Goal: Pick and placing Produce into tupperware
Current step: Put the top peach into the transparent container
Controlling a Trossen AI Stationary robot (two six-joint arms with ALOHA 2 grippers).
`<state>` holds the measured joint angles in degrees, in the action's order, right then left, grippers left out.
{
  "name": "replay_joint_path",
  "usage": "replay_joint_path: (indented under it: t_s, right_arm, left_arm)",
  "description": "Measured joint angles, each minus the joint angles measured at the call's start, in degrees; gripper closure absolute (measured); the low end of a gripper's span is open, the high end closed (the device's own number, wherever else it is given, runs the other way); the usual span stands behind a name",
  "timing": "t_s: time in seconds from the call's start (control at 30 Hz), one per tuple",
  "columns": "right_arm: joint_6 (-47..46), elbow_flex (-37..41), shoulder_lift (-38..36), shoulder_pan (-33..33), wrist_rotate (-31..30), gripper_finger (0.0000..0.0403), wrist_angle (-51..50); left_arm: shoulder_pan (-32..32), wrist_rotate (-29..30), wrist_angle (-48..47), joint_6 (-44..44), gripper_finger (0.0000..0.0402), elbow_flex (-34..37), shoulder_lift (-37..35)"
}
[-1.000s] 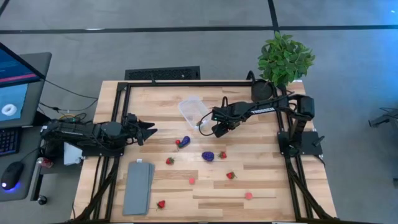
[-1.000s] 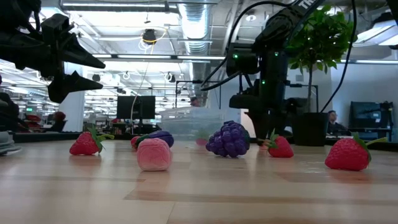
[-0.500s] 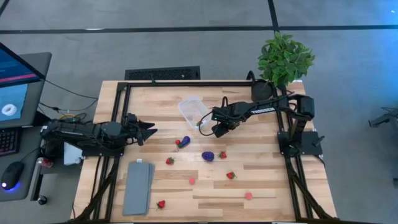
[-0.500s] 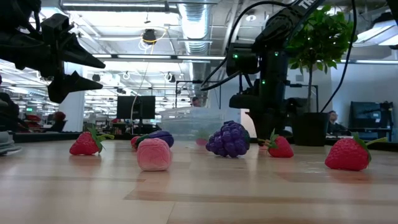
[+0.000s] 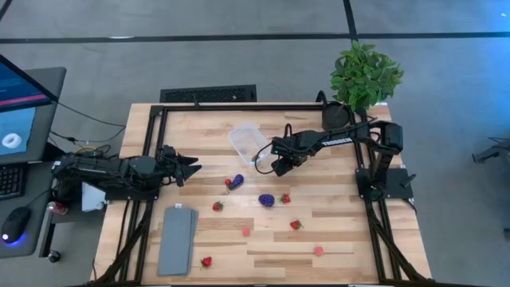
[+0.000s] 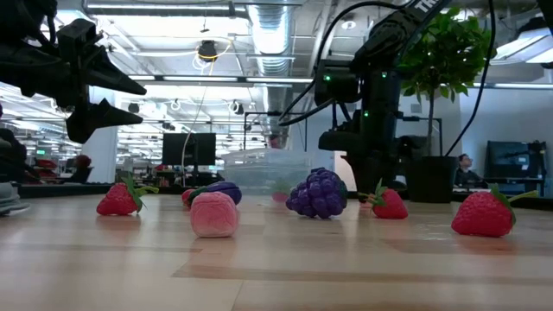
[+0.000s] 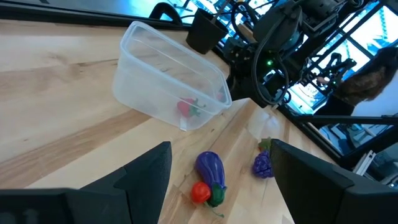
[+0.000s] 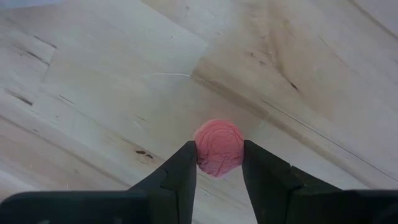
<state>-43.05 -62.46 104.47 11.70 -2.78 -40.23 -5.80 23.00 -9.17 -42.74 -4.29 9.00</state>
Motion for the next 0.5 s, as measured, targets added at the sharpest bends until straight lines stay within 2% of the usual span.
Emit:
replay_joint_path:
  t_s: [0.5]
  right_arm:
    - [0.0,0.0,0.0,0.0,0.6,0.026,0.0]
  left_arm:
    - [0.0,0.0,0.0,0.0,0.0141,0.0,0.0]
